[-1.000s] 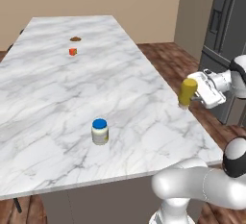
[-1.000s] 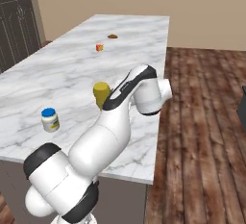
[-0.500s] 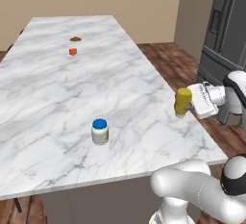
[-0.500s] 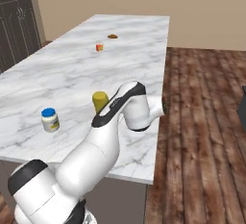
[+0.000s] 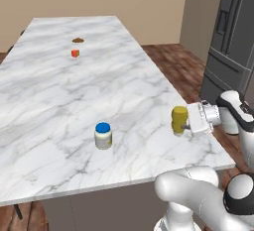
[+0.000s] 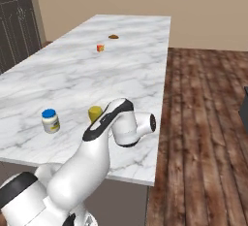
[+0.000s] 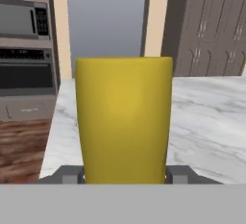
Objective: Move the mayonnaise and mustard from the cabinet to the dining counter.
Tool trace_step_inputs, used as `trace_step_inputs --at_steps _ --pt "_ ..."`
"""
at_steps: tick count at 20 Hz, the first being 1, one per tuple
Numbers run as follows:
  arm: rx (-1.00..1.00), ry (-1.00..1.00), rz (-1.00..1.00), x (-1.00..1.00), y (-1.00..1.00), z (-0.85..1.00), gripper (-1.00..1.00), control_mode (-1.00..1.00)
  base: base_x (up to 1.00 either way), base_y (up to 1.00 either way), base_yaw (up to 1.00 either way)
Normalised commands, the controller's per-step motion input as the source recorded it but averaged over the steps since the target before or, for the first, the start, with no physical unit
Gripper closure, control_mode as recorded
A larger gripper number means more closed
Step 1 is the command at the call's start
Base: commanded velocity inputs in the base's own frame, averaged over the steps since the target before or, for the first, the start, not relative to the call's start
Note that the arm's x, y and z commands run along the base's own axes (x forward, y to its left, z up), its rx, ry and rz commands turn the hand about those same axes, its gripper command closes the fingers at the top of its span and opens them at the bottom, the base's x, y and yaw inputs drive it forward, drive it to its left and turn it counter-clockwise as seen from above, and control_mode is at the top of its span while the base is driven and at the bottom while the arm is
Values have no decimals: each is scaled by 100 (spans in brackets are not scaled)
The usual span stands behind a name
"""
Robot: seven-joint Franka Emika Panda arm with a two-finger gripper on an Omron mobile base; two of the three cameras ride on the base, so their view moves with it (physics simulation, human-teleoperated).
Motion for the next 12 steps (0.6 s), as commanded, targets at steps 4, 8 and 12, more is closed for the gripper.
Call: trace_step_inputs --at_steps 4,8,12 --pt "4 11 12 37 0 -45 100 -100 0 0 0" --pt "9 7 18 39 0 -28 100 -100 0 0 0" --pt "6 1 19 25 -6 -20 100 -100 0 0 0"
